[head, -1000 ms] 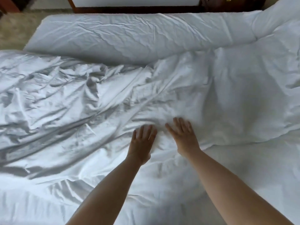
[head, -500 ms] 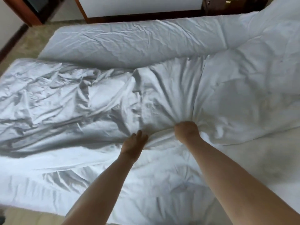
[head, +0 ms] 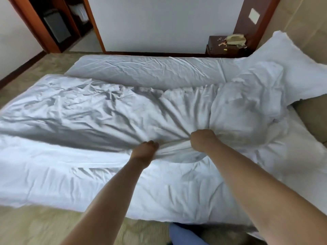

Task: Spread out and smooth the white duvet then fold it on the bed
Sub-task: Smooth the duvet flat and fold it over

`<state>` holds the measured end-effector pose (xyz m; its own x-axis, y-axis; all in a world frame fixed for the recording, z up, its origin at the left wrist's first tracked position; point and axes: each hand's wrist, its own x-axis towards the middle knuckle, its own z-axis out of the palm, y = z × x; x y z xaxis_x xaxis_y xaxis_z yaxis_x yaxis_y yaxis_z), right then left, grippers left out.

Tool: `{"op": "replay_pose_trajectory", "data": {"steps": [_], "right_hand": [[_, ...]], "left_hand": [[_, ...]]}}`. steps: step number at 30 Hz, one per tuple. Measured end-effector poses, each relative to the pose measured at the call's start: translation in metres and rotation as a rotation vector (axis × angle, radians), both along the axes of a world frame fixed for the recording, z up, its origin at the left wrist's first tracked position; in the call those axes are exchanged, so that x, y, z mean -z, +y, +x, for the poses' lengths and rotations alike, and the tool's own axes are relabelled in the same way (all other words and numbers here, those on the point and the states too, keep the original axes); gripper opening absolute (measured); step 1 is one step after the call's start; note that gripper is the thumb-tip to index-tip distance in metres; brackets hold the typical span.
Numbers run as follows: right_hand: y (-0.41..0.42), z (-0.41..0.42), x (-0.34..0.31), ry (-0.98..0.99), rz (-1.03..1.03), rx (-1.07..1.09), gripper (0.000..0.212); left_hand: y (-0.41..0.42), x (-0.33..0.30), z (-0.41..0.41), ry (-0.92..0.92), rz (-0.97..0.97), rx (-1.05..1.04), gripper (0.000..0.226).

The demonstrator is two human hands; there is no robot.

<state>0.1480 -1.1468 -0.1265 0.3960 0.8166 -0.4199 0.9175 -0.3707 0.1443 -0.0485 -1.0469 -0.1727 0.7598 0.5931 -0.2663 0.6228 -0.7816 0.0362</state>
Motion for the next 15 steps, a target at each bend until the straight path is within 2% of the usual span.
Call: {"op": "replay_pose_trajectory", "data": {"steps": [2,4,8,15], "right_hand": [[-0.025,-0.014,0.026,-0.005,-0.06,-0.029,0.037],[-0.046,-0.02,0.049,0.014,-0.147,-0.054,0.05],[-0.069,-0.01,0.052,0.058,-0.175,0.029,0.071],[-0.106,0.036,0.028,0.086,-0.085,0.149,0.076]], "left_hand": [[-0.019,0.024,-0.012,0.126,-0.131,0.002,0.062],[-0.04,0.042,-0.018,0.225,-0.172,0.036,0.075],[-0.059,0.045,-0.005,0.205,-0.179,0.073,0.073],[-0.074,0.018,0.074,0.062,-0.137,0.181,0.066]]}}
